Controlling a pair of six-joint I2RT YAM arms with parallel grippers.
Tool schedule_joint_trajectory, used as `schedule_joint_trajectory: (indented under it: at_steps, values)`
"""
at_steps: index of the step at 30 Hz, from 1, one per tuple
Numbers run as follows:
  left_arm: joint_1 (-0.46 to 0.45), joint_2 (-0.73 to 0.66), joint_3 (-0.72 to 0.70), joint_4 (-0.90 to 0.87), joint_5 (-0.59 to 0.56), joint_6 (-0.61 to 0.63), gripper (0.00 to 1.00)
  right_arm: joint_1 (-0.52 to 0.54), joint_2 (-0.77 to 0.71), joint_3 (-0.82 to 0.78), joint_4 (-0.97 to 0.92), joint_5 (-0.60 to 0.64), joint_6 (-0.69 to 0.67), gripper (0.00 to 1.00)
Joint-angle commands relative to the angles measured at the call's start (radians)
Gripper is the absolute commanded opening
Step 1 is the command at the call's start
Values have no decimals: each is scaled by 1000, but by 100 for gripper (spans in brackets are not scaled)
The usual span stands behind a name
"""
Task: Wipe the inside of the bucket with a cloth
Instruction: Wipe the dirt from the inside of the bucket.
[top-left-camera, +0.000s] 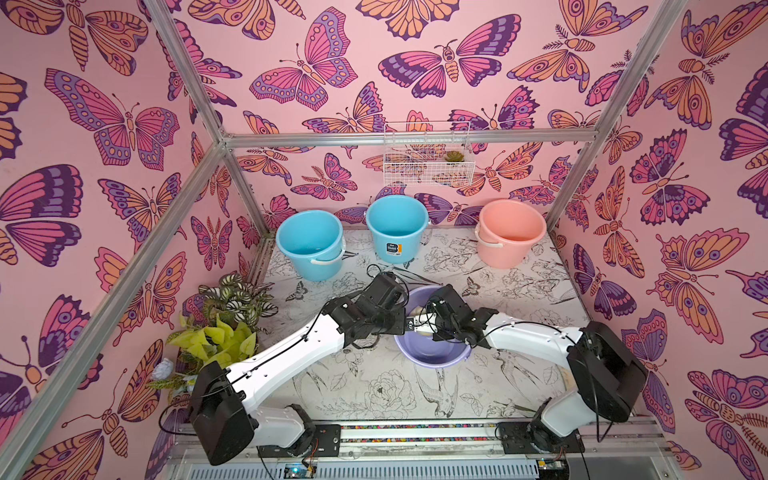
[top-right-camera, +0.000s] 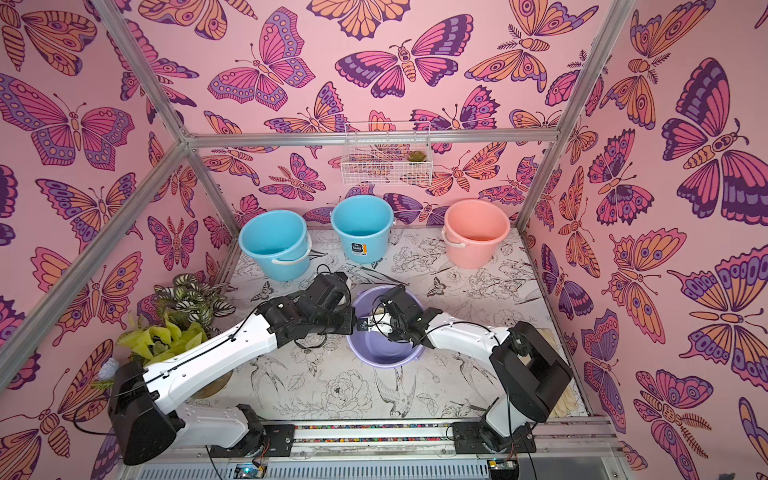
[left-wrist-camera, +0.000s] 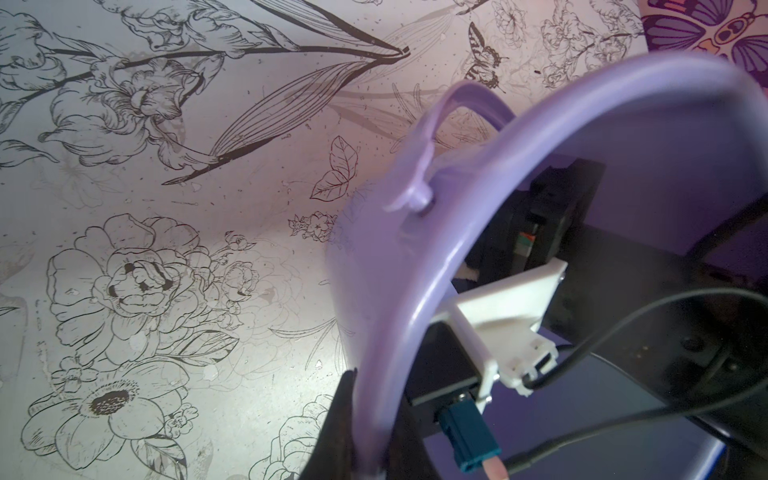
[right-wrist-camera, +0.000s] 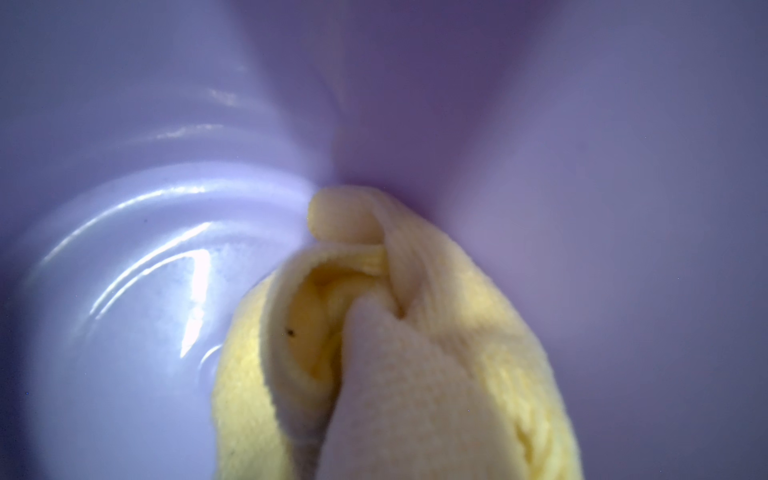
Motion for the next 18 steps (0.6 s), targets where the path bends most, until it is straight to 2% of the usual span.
schedule_joint_trajectory:
  at_steps: [1, 10, 18]
  values:
    - [-15, -12, 1, 18, 51, 32, 0, 4, -89, 27, -66, -12, 32, 0]
    - [-15, 2, 4, 19, 50, 32, 0, 6, -277, 66, -190, 35, 3, 0]
    - [-15, -1, 3, 18, 51, 31, 0, 33, -355, 135, -287, 178, -85, 0]
